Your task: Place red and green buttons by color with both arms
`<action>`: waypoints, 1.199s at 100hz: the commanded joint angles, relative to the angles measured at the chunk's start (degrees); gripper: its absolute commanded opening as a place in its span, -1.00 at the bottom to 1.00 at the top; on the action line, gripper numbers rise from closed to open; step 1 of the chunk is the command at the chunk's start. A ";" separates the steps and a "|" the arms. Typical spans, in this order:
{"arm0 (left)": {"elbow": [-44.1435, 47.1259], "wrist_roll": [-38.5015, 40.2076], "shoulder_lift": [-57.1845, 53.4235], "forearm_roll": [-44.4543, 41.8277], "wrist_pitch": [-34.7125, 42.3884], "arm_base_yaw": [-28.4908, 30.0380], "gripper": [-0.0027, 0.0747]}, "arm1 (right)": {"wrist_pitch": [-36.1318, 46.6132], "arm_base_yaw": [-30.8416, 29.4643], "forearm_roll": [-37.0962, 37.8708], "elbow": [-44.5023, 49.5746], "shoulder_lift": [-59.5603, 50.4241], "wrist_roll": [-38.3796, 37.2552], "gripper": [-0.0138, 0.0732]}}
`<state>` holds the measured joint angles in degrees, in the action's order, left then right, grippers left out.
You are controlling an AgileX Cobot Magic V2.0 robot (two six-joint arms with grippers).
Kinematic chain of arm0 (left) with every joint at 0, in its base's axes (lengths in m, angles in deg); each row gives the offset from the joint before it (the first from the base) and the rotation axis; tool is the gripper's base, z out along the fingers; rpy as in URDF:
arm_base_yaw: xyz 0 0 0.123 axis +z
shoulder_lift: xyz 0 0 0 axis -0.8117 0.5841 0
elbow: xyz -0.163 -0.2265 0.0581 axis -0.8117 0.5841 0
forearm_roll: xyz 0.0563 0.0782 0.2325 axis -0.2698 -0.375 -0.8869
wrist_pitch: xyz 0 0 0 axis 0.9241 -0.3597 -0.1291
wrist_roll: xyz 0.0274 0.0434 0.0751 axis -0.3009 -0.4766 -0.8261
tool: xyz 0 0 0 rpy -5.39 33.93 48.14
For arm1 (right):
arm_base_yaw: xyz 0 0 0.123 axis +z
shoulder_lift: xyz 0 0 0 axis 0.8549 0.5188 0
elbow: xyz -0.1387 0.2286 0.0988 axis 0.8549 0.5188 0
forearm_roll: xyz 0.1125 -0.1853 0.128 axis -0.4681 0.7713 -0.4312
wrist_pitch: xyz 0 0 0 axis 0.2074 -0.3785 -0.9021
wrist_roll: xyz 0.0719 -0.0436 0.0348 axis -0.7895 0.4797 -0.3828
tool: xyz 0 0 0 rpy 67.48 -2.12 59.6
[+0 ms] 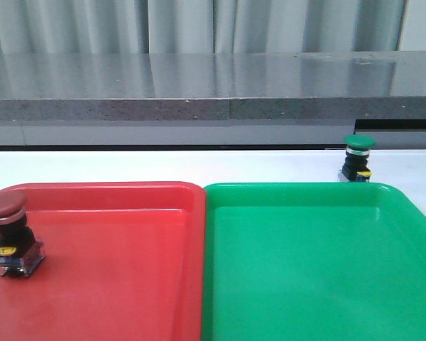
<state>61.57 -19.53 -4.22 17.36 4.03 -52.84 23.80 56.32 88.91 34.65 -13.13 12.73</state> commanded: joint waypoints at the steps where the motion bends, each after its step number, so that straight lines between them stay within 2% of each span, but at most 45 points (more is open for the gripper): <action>1: 0.71 0.71 -1.84 0.58 3.79 0.10 -0.98 | 5.10 -0.18 0.41 -1.11 -1.21 0.24 -0.83; 120: 0.61 0.71 -1.84 0.58 4.83 -0.13 -0.98 | 4.72 -0.18 0.41 -1.34 -1.16 0.24 -0.83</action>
<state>61.57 -19.53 -4.22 17.36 4.30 -52.84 24.24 56.32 88.91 34.65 -13.13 12.73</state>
